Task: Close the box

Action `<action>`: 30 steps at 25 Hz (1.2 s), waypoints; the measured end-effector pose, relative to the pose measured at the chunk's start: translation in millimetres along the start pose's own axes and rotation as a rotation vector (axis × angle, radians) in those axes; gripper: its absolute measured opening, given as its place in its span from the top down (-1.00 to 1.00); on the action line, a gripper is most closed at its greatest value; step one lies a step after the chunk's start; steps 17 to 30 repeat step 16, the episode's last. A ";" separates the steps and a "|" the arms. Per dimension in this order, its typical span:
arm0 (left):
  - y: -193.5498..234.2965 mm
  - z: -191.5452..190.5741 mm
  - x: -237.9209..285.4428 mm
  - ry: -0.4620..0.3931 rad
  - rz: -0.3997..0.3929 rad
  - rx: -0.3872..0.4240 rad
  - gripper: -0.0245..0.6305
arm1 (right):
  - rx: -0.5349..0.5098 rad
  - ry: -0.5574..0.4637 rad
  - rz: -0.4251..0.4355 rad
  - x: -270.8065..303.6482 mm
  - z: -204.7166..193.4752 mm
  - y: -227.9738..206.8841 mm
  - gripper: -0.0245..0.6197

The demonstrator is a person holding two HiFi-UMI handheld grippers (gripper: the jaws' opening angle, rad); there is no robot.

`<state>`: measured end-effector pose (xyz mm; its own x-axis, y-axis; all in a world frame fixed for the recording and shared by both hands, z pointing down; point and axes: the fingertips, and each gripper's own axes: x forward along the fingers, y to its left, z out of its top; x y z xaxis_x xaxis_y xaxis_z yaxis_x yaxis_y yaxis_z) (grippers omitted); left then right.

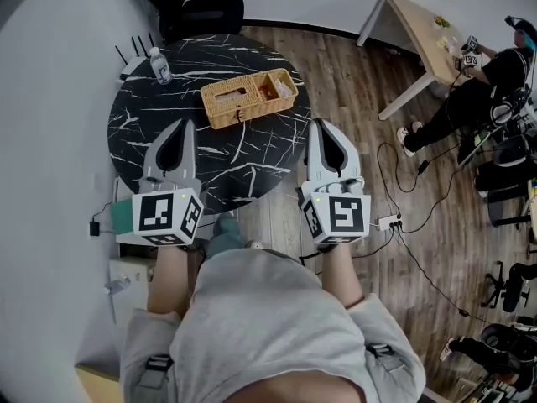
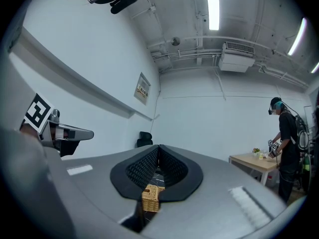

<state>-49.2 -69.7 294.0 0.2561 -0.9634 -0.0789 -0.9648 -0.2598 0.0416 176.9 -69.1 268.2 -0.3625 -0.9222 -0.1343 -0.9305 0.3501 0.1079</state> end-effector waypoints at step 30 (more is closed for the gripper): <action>-11.1 -0.3 -1.5 0.001 0.000 0.001 0.75 | 0.004 -0.003 -0.010 -9.5 -0.5 -7.8 0.91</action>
